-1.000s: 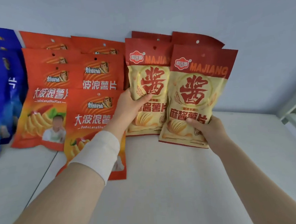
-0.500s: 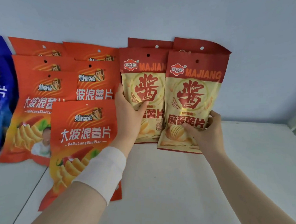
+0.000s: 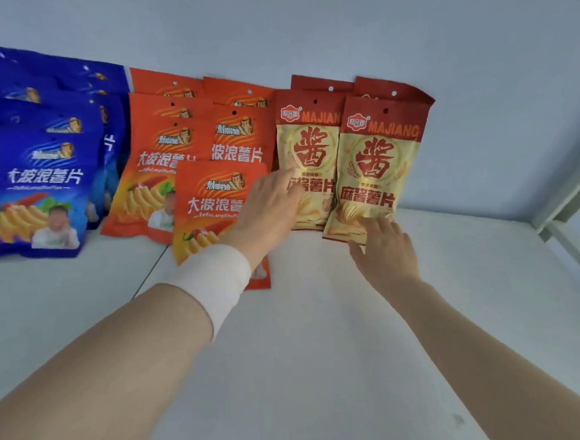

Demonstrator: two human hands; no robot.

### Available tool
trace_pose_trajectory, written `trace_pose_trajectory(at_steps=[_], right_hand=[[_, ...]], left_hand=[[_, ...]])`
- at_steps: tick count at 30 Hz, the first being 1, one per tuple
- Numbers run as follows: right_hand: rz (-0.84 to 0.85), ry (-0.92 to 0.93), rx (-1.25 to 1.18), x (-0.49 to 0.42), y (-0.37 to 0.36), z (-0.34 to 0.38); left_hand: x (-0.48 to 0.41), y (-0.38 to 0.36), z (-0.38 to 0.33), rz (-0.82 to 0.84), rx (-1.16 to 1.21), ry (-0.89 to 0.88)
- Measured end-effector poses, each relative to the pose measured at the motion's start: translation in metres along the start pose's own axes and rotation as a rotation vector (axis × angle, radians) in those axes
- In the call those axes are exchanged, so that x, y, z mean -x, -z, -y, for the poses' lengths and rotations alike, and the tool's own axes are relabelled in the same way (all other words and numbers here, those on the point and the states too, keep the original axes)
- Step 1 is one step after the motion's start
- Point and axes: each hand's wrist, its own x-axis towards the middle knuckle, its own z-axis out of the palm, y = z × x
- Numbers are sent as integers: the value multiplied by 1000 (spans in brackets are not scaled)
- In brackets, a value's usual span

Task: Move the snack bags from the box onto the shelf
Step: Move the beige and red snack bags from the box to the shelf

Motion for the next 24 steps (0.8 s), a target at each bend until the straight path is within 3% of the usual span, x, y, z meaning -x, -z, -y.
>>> trace_pose_trajectory(at_steps=[5, 11, 18, 24], right_hand=[[154, 222, 195, 91, 10, 43], [233, 394, 172, 197, 14, 119], [246, 728, 158, 318, 0, 287], [285, 1017, 170, 465, -42, 468]], left_hand=[[115, 45, 1, 245, -263, 6], [269, 109, 16, 419, -278, 174], [481, 172, 69, 554, -292, 482], [715, 212, 130, 655, -269, 792]])
